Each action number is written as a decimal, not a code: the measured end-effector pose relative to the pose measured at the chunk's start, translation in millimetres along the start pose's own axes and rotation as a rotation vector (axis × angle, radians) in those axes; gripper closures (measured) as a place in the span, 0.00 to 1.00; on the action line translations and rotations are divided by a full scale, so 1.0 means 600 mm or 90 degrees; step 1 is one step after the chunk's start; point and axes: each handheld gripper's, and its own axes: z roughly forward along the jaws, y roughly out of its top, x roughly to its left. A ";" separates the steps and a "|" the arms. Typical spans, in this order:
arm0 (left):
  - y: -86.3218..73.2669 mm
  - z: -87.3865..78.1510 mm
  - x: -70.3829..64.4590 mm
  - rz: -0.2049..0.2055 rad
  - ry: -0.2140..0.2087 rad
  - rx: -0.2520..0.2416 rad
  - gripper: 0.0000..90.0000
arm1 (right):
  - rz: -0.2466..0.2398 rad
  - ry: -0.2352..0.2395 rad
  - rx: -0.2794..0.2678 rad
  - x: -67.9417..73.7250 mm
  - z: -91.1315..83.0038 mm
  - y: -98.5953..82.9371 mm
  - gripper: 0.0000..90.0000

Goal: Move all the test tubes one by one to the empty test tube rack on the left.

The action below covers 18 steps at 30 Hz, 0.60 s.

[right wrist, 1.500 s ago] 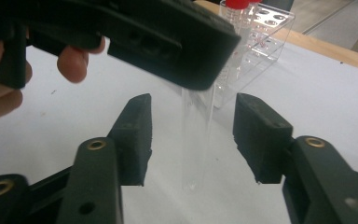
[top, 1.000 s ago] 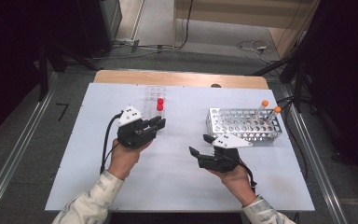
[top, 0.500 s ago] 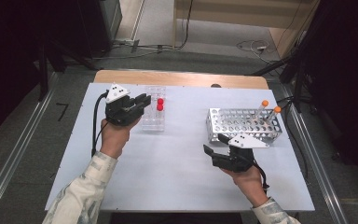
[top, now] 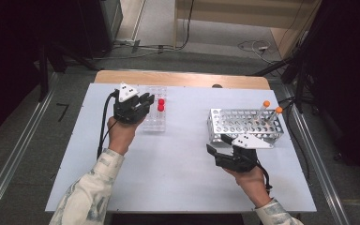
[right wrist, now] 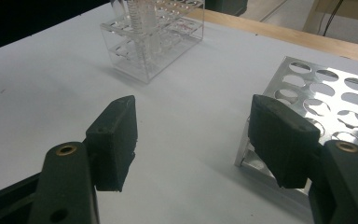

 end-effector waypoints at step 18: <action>-0.045 0.035 -0.011 0.027 0.022 0.032 0.85 | 0.003 -0.002 0.001 -0.001 0.000 -0.001 0.35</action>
